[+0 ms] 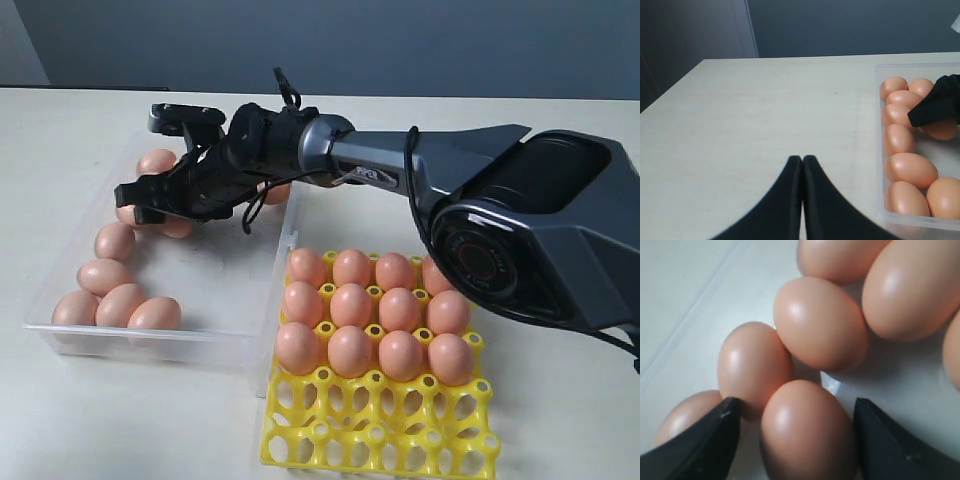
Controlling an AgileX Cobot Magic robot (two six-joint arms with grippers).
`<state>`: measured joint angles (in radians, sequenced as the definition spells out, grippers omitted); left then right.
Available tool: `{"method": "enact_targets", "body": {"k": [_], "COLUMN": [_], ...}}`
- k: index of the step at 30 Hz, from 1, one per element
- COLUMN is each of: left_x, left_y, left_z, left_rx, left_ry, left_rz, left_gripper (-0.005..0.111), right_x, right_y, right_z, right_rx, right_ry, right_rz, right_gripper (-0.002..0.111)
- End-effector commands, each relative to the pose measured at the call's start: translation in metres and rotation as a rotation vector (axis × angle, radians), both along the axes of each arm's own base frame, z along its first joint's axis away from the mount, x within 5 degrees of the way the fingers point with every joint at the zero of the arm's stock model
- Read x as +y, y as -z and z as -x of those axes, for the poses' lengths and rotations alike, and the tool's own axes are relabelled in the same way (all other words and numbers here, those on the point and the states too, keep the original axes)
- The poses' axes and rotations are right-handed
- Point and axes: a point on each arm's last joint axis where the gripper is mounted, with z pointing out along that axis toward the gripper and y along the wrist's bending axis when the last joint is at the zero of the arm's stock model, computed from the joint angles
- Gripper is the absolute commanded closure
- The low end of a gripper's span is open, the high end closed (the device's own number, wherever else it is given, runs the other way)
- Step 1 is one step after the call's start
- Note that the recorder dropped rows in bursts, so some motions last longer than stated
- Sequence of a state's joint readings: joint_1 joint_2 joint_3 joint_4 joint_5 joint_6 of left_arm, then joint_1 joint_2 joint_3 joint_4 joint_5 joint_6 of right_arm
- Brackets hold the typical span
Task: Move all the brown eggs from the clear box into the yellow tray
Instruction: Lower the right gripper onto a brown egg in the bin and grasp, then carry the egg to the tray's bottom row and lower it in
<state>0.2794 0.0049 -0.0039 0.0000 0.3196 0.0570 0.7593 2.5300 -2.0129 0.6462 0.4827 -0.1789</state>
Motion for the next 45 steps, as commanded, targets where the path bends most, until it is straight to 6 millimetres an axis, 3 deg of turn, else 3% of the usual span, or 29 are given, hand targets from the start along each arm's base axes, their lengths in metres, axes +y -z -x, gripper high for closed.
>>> {"method": "enact_targets", "body": {"k": [1, 7, 16, 24, 29, 34, 39, 45], "left_x": [0.0, 0.0, 0.0, 0.0, 0.0, 0.0, 0.0, 0.0], "left_y": [0.0, 0.0, 0.0, 0.0, 0.0, 0.0, 0.0, 0.0], "left_z": [0.0, 0.0, 0.0, 0.0, 0.0, 0.0, 0.0, 0.0], "left_rx": [-0.012, -0.012, -0.012, -0.012, -0.012, -0.012, -0.012, -0.012], "left_ry": [0.005, 0.005, 0.005, 0.005, 0.005, 0.005, 0.005, 0.005], "left_rz": [-0.003, -0.003, -0.003, -0.003, -0.003, -0.003, -0.003, -0.003], "left_gripper": [0.106, 0.106, 0.106, 0.106, 0.106, 0.106, 0.106, 0.106], "right_x": [0.002, 0.002, -0.004, -0.016, -0.019, -0.034, -0.076, -0.141], "right_y": [0.003, -0.004, -0.063, -0.136, -0.211, -0.25, -0.244, -0.201], "right_z": [0.004, 0.006, 0.009, 0.036, 0.069, 0.117, 0.151, 0.195], "right_rx": [-0.01, -0.005, -0.135, -0.287, -0.431, -0.571, -0.61, -0.583], "right_ry": [-0.025, -0.044, -0.11, -0.268, -0.298, -0.317, -0.256, -0.221], "right_rz": [0.022, 0.029, 0.052, 0.206, 0.12, 0.042, -0.003, 0.026], "right_gripper": [0.068, 0.109, 0.109, 0.109, 0.109, 0.109, 0.109, 0.109]}}
